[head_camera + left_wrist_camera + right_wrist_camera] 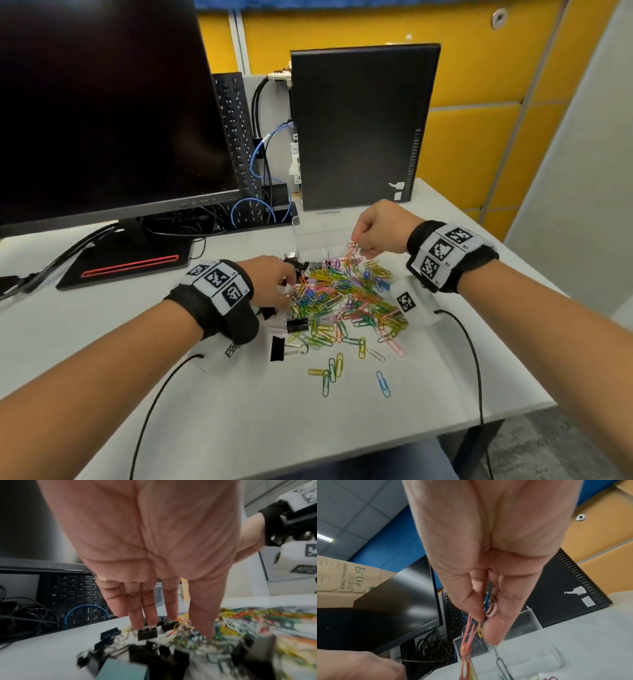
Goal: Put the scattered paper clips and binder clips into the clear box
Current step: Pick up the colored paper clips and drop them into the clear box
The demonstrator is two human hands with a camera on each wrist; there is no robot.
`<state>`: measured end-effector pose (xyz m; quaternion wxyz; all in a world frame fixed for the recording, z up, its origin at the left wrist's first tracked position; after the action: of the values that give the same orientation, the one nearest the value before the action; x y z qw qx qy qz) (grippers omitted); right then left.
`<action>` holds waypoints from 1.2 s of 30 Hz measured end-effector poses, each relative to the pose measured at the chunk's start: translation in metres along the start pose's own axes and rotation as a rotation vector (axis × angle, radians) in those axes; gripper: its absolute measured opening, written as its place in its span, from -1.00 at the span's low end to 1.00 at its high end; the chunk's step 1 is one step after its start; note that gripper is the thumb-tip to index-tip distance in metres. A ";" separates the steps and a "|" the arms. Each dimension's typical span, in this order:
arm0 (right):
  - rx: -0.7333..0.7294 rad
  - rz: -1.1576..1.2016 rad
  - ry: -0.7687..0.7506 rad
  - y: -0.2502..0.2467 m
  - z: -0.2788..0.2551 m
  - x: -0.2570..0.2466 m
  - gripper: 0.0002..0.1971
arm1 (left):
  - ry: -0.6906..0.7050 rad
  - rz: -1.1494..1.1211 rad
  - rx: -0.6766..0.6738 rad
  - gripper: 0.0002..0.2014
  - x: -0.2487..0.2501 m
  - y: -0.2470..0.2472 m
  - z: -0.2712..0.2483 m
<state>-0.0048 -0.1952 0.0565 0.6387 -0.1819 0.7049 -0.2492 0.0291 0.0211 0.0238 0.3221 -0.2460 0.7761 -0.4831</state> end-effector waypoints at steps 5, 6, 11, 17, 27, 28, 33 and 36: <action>0.095 0.142 -0.039 -0.009 0.020 -0.012 -0.89 | 0.044 -0.087 0.143 -0.60 -0.001 -0.016 0.023; 0.109 0.153 -0.044 -0.010 0.024 -0.015 -0.90 | 0.067 -0.109 0.131 -0.60 0.003 -0.015 0.026; 0.159 0.130 -0.065 -0.016 0.037 -0.023 -0.89 | 0.234 -0.029 0.004 -0.54 0.027 0.001 0.035; 0.258 0.200 -0.161 -0.025 0.044 -0.027 -0.84 | 0.266 -0.078 0.097 -0.79 0.026 -0.003 0.040; 0.303 0.188 -0.173 -0.034 0.058 -0.016 -0.85 | 0.139 -0.391 0.360 -0.85 0.009 -0.029 0.045; 0.284 0.150 -0.159 -0.032 0.060 -0.012 -0.87 | 0.119 -0.437 0.392 -0.87 0.009 -0.031 0.047; 0.143 -0.031 -0.093 -0.018 0.068 0.009 -0.87 | 0.017 -0.596 0.499 -0.95 0.013 -0.034 0.052; 0.096 -0.090 -0.103 -0.009 0.072 0.017 -0.83 | -0.007 -0.610 0.492 -0.96 0.010 -0.037 0.050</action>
<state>0.0642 -0.2214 0.0435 0.6700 -0.1954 0.6496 -0.3014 0.0618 -0.0301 0.0388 0.2158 -0.3827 0.5273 -0.7273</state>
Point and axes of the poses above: each hand's wrist, its own z-axis towards the middle knuckle, its own y-axis out of the palm, x = y × z, the point moved 1 cm from there along z, towards the middle knuckle, and after that the axes turned 14 degrees about z, right-handed, at the moved point
